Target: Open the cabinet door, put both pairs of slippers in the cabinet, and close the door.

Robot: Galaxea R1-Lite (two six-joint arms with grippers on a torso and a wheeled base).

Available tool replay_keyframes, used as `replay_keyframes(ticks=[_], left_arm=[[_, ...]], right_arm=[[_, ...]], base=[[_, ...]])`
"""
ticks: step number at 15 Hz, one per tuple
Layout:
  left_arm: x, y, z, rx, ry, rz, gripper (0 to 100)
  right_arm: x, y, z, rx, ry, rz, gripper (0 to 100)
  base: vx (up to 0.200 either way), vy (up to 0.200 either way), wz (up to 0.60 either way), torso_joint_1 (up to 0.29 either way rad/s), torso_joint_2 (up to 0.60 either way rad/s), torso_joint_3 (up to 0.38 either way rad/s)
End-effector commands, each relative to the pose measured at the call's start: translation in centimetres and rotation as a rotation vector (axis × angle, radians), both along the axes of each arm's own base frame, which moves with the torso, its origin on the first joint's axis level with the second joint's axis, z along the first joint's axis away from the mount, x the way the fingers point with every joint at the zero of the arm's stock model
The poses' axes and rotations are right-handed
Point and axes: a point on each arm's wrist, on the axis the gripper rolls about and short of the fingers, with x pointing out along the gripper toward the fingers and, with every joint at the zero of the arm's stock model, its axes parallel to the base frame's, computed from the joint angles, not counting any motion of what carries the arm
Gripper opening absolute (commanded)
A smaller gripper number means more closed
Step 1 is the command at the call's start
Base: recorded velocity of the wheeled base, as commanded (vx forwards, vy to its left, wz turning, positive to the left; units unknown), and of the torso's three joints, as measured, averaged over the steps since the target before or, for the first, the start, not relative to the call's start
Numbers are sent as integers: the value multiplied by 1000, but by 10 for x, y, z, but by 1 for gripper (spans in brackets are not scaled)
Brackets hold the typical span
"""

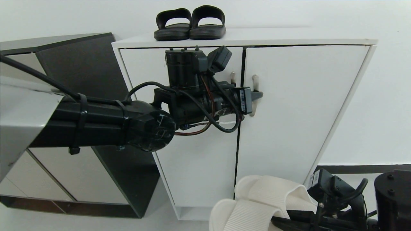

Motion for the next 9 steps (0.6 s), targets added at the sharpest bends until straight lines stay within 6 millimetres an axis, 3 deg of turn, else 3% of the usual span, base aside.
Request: replay_keyframes(ticks=[1, 5, 9], left_arm=[[-5, 5, 4, -6, -3, 2, 0], [-39, 19, 14, -7, -5, -33, 0], [-60, 35, 16, -2, -8, -39, 0]], right_arm=[[-3, 1, -1, -1, 2, 15, 0], [-14, -3, -4, 7, 27, 104, 0], [-22, -7, -4, 25, 39, 167, 0]], base=[[0, 0, 0, 0, 0, 0], [0, 0, 0, 0, 0, 0], [0, 0, 0, 0, 0, 0]])
